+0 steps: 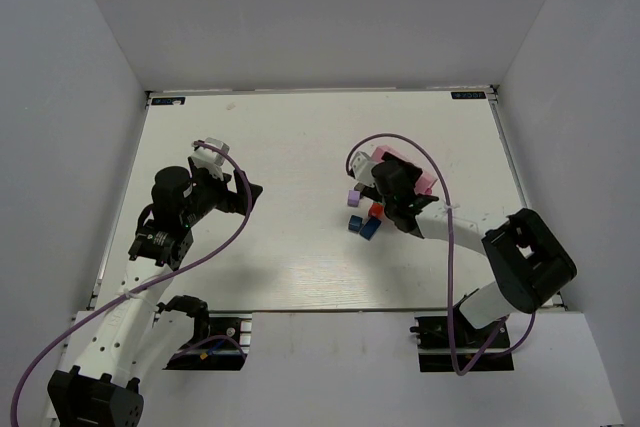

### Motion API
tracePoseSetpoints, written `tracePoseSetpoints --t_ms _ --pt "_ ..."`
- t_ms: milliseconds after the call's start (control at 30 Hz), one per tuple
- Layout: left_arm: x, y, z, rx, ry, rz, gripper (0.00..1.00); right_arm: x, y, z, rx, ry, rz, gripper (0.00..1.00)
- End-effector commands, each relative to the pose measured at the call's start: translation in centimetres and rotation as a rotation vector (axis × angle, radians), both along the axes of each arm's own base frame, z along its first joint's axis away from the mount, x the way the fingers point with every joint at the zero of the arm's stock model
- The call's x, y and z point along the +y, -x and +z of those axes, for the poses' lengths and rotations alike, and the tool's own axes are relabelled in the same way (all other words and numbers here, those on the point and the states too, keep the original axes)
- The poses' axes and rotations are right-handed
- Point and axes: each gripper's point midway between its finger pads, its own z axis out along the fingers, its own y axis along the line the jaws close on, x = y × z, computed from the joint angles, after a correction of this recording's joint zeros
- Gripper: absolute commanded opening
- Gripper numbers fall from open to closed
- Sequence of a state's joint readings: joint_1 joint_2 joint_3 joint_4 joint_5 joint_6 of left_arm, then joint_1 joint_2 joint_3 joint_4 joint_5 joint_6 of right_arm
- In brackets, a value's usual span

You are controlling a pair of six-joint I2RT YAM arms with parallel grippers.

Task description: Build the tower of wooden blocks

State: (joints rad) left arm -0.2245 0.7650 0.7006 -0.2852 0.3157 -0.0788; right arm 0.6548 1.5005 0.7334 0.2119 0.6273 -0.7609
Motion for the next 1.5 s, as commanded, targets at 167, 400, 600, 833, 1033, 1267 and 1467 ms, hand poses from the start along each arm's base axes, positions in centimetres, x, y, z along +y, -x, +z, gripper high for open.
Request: tracePoseSetpoints --t_ms 167,400,600,833,1033,1267,1467 --pt "-0.3 0.0 1.7 -0.038 0.01 -0.02 0.96 0.9 0.0 0.0 -0.09 0.099 0.045 0.0" --pt "-0.3 0.0 1.7 -0.038 0.01 -0.02 0.96 0.8 0.1 -0.3 -0.081 0.098 0.04 0.0" --pt "-0.3 0.0 1.7 -0.038 0.01 -0.02 0.96 0.7 0.0 0.5 -0.117 0.091 0.032 0.0" --pt "-0.3 0.0 1.7 -0.038 0.01 -0.02 0.96 0.0 -0.3 1.3 -0.169 0.11 0.005 0.0" --pt "-0.3 0.0 1.7 -0.038 0.01 -0.02 0.96 0.0 -0.3 1.2 -0.168 0.112 0.004 0.0" --pt "-0.3 0.0 1.7 -0.038 0.01 -0.02 0.96 -0.1 -0.2 1.3 -0.171 0.111 0.001 0.0" --pt "-0.3 0.0 1.7 -0.038 0.01 -0.02 0.96 -0.1 -0.2 1.1 -0.168 0.117 0.002 0.0"
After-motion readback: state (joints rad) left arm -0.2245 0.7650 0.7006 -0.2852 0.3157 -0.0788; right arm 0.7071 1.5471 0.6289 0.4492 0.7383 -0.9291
